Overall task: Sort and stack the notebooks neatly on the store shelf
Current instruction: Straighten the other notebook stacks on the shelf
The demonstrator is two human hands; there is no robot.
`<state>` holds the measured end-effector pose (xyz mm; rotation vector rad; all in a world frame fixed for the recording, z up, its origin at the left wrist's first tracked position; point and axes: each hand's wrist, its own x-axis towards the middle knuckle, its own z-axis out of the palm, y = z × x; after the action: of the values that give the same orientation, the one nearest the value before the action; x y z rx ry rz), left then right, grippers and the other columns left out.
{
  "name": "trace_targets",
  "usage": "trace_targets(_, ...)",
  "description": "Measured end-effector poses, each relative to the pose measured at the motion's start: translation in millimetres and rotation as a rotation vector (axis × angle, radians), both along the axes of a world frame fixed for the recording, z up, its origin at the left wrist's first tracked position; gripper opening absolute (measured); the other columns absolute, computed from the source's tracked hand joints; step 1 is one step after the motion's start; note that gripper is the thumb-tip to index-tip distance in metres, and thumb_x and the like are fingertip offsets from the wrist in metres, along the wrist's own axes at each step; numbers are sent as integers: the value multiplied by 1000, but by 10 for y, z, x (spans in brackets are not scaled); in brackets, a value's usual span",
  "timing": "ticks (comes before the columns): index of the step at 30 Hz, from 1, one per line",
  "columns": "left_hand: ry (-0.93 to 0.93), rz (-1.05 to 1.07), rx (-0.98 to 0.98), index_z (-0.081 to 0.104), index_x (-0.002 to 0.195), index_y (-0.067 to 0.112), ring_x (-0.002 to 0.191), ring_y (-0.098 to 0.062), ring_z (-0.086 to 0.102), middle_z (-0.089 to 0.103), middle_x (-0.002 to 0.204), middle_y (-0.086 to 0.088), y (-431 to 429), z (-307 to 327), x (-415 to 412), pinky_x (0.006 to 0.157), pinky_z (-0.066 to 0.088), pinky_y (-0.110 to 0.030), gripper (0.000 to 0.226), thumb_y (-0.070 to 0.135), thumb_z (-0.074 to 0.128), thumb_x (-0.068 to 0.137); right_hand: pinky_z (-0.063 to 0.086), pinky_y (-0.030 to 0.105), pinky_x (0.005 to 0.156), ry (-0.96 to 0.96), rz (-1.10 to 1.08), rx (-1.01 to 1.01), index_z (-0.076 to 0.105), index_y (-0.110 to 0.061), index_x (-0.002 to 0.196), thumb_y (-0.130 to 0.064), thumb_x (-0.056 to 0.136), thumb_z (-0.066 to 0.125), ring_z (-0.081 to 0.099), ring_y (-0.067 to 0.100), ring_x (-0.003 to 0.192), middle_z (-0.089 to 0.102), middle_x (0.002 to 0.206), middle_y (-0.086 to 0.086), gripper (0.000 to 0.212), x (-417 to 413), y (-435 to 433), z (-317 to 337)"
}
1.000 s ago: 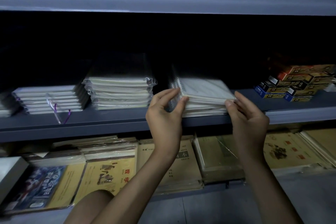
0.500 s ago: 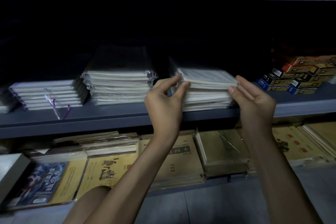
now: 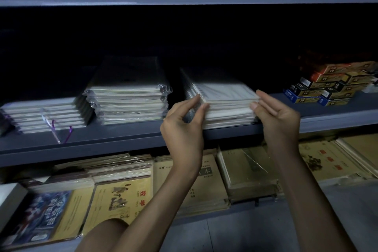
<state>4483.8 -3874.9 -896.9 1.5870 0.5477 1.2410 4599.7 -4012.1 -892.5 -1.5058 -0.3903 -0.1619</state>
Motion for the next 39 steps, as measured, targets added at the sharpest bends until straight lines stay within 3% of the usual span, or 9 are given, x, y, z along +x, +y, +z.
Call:
trace_targets(7, 34, 42, 126, 81, 114, 14, 102, 5, 70, 77, 106, 13, 76, -10, -13, 92, 52, -13, 26, 21, 84, 90, 56, 17, 89, -72, -54, -54, 69, -5, 130, -5, 90, 76, 72, 4, 104, 75, 114, 7, 40, -13, 31, -20)
trace_targets(12, 59, 23, 129, 79, 121, 17, 106, -2, 69, 75, 111, 12, 92, -50, -39, 91, 54, -20, 31, 23, 84, 90, 57, 19, 88, -82, -55, -72, 71, -7, 128, -7, 90, 77, 72, 8, 103, 75, 111, 8, 38, -10, 22, -21)
trace_targets(16, 114, 65, 119, 71, 133, 15, 111, -1, 63, 70, 122, 8, 22, -101, -62, 98, 50, -17, 45, 26, 83, 91, 55, 17, 90, -51, -18, -96, 68, -8, 131, -7, 90, 77, 70, 4, 104, 73, 117, 11, 42, 4, -1, 7)
trace_targets(19, 143, 50, 46, 76, 125, 18, 104, 2, 65, 71, 113, 14, 31, -118, -73, 94, 54, -22, 39, 35, 82, 91, 51, 8, 87, -15, 37, -129, 66, -13, 135, -5, 89, 77, 63, -8, 108, 69, 126, 12, 48, 6, -27, 29)
trace_targets(23, 199, 78, 116, 79, 121, 20, 107, -7, 68, 71, 116, 14, 71, -111, -70, 94, 58, -37, 35, 42, 79, 93, 53, 14, 94, -12, 24, -127, 67, -15, 135, -7, 88, 79, 66, 7, 117, 69, 128, 14, 49, 7, -22, 38)
trace_targets(27, 163, 24, 31, 81, 116, 16, 106, -2, 68, 72, 111, 14, 86, -56, -32, 96, 58, -34, 33, 37, 82, 91, 54, 17, 94, -39, -8, -107, 67, -11, 135, -8, 88, 79, 67, 9, 116, 71, 125, 14, 48, 10, 9, 39)
trace_targets(31, 140, -8, 60, 82, 114, 16, 106, -5, 66, 70, 104, 16, 66, -16, -32, 94, 56, -32, 30, 34, 82, 91, 53, 11, 87, -31, -10, -70, 66, -13, 135, -9, 90, 78, 66, 5, 116, 71, 124, 11, 47, 7, -27, 53)
trace_targets(39, 134, 32, 145, 81, 115, 14, 105, -5, 67, 71, 105, 11, 8, -79, -100, 94, 55, -30, 29, 32, 80, 92, 54, 14, 91, -37, -24, -69, 68, -13, 133, -7, 90, 77, 67, -4, 110, 72, 117, 6, 45, -44, -65, 35)
